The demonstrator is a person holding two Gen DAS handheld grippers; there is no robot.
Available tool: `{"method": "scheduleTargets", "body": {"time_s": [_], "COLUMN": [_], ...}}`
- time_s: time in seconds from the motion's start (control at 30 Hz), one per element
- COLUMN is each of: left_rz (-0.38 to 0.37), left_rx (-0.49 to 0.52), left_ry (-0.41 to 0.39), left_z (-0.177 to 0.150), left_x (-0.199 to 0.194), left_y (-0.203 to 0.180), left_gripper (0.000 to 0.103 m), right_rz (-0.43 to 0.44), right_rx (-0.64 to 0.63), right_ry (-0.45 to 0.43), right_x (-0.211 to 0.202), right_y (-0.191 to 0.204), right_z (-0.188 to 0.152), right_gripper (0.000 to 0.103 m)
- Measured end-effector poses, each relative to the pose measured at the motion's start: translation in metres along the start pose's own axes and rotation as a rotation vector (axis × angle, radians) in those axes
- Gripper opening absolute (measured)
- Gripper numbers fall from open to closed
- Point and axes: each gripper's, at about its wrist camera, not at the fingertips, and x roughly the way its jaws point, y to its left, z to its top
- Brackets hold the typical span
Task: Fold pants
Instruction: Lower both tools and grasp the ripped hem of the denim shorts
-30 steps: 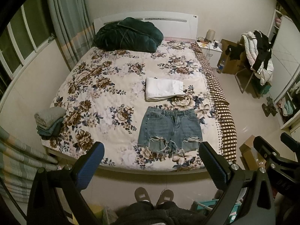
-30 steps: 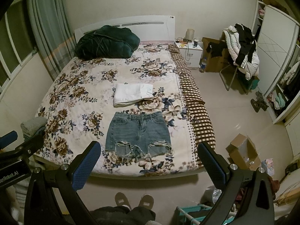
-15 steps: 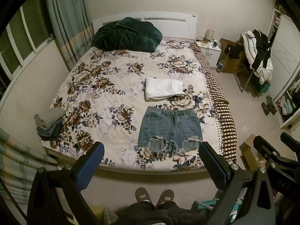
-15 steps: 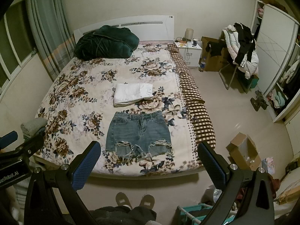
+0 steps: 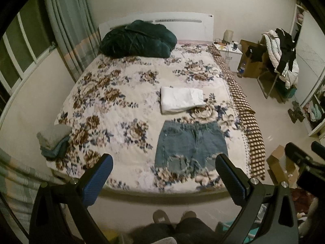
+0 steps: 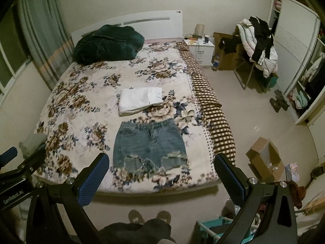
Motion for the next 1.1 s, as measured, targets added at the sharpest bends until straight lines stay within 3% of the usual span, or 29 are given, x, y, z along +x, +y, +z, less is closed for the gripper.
{"method": "scheduleTargets", "body": {"time_s": [0.1,0.23,0.3,0.47,0.6,0.77,0.93,0.97,1.0,1.07,1.1], "left_rz": [0.032,0.108,0.152,0.179,0.168,0.111,0.126,0.126,0.123,0.099,0.072], "left_rx": [0.014,0.019,0.012,-0.035,-0.069,-0.092,-0.049,-0.054,-0.062,-0.104,-0.146], "left_ry": [-0.018,0.001,0.031,0.178,0.318,0.471,0.628,0.652,0.667,0.658,0.617], "left_z": [0.011,0.022,0.024,0.006,-0.029,-0.074,-0.14,-0.15,-0.158,-0.165,-0.164], "left_x": [0.035,0.089,0.135,0.239,0.346,0.452,0.549,0.561,0.569,0.571,0.564], "left_y": [0.0,-0.015,-0.033,-0.093,-0.185,-0.274,-0.342,-0.347,-0.349,-0.345,-0.338], "left_gripper": [0.103,0.103,0.103,0.103,0.103,0.103,0.103,0.098,0.083,0.08,0.069], "right_rz": [0.049,0.112,0.133,0.245,0.255,0.282,0.362,0.384,0.393,0.436,0.455], "right_rx": [0.036,0.051,0.045,0.033,-0.058,-0.168,-0.207,-0.214,-0.22,-0.22,-0.215], "right_ry": [0.037,0.142,0.184,0.35,0.426,0.508,0.608,0.624,0.637,0.678,0.691], "right_x": [0.049,0.152,0.2,0.363,0.471,0.581,0.667,0.677,0.689,0.72,0.728], "right_y": [-0.012,-0.039,-0.054,-0.111,-0.152,-0.196,-0.204,-0.199,-0.196,-0.183,-0.175], "right_z": [0.024,0.061,0.074,0.113,0.132,0.125,0.09,0.082,0.077,0.063,0.059], "right_gripper": [0.103,0.103,0.103,0.103,0.103,0.103,0.103,0.103,0.103,0.103,0.103]}}
